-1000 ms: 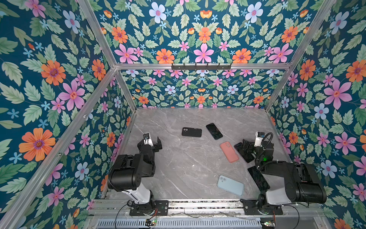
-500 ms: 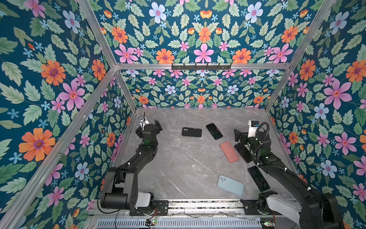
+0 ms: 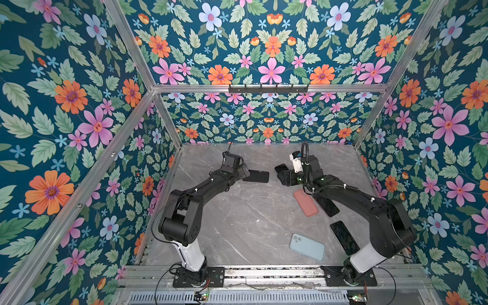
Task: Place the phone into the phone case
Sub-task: 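Reach both grippers forward to the black phone case on the far table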
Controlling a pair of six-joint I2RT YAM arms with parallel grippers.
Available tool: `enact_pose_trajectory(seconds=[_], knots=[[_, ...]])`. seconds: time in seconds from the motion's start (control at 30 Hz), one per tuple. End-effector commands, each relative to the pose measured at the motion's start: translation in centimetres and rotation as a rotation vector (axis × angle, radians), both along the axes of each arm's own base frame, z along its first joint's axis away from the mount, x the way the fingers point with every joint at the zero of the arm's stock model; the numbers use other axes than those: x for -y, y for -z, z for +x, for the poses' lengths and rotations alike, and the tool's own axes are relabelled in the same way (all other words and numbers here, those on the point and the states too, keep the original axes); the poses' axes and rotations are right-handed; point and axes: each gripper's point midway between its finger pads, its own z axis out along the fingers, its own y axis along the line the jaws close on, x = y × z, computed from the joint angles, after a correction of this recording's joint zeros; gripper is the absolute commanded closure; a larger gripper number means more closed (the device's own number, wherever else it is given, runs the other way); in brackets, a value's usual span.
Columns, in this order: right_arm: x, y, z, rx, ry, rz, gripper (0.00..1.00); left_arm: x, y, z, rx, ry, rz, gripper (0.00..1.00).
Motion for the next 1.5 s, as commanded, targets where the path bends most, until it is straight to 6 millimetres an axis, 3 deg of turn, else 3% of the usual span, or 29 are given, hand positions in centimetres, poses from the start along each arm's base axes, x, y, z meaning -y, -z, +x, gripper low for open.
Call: enact_pose_trajectory(seconds=[0.0, 0.1, 0.3, 0.6, 0.87, 1.1, 1.27, 1.3, 1.47], knots=[[-1.5, 2.0, -0.2, -0.109, -0.056, 0.016, 0.01, 1.8, 1.4, -0.9, -0.114, 0.048, -0.089, 0.09], [-2.6, 2.6, 0.4, -0.138, -0.087, 0.035, 0.01, 2.3, 2.9, -1.0, -0.170, 0.055, -0.097, 0.23], [-4.4, 4.2, 1.0, -0.204, -0.147, 0.058, 0.01, 3.4, 4.8, -0.4, -0.228, 0.059, -0.127, 0.33], [-6.4, 5.0, 3.5, -0.218, -0.171, 0.072, 0.02, 3.7, 6.8, -0.4, -0.270, 0.068, -0.127, 0.40], [-9.0, 7.1, 7.2, -0.263, -0.204, 0.071, 0.21, 3.2, 7.0, -0.1, -0.254, 0.086, -0.166, 0.41], [-10.4, 9.4, 9.8, -0.327, -0.196, 0.062, 0.26, 3.2, 7.3, 0.1, -0.259, 0.114, -0.221, 0.41], [-10.7, 11.3, 10.3, -0.390, -0.202, 0.039, 0.26, 2.4, 7.4, 0.6, -0.252, 0.113, -0.227, 0.42], [-10.7, 11.7, 10.1, -0.412, -0.202, 0.035, 0.27, 2.4, 7.3, 0.8, -0.247, 0.113, -0.236, 0.47], [-9.9, 12.7, 8.0, -0.475, -0.209, 0.007, 0.37, 3.5, 6.9, 1.4, -0.233, 0.167, -0.291, 0.55]])
